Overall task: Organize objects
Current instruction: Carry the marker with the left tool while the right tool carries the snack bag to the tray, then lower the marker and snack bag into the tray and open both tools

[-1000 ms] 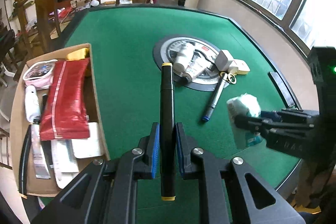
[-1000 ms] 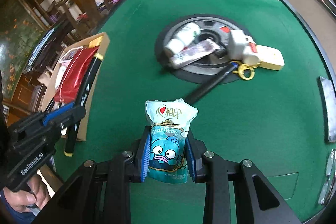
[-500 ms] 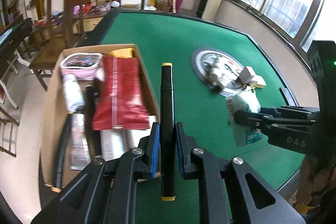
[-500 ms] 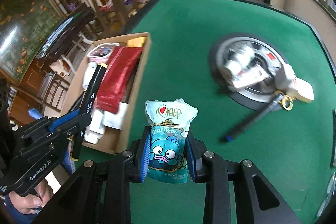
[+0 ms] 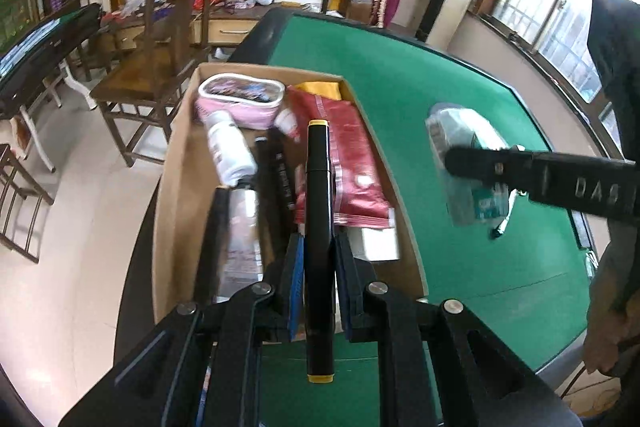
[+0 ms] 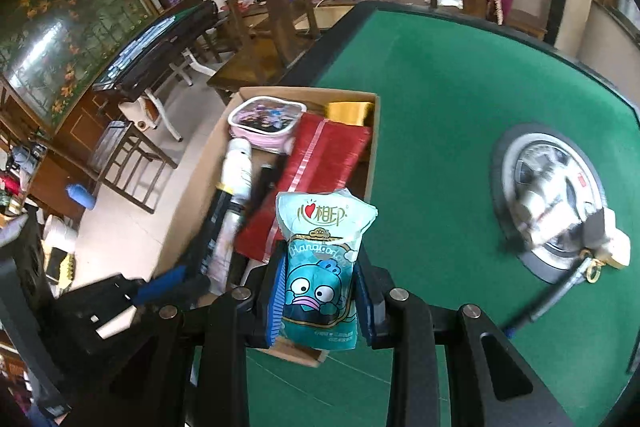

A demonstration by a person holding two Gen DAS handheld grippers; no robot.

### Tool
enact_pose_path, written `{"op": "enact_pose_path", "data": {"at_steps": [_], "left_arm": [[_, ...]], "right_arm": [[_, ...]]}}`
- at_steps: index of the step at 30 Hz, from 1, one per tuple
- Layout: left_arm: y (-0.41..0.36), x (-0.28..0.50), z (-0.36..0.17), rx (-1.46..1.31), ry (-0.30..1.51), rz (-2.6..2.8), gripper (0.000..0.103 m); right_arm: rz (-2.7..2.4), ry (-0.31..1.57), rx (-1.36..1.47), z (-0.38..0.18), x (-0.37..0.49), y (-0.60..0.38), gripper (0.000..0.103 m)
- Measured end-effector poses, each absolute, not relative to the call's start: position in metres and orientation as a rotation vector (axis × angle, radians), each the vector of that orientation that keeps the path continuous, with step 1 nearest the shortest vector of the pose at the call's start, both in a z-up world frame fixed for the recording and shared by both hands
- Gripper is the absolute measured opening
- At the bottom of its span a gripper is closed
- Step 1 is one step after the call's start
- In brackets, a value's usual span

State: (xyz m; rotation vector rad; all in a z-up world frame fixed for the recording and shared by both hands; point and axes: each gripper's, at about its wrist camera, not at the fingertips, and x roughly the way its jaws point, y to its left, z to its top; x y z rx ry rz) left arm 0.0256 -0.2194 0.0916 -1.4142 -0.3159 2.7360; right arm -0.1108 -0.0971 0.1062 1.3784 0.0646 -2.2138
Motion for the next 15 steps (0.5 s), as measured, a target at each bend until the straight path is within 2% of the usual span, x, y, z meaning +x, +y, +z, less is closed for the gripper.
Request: {"op": "enact_pose_path", "data": {"at_steps": [15], "left_arm": [[-0.234, 0.015, 0.068, -1.480, -0.317, 2.684, 0.015]], "right_arm": [[-2.183, 0.093, 1.446, 0.087, -0.156, -0.158, 0.033]]}}
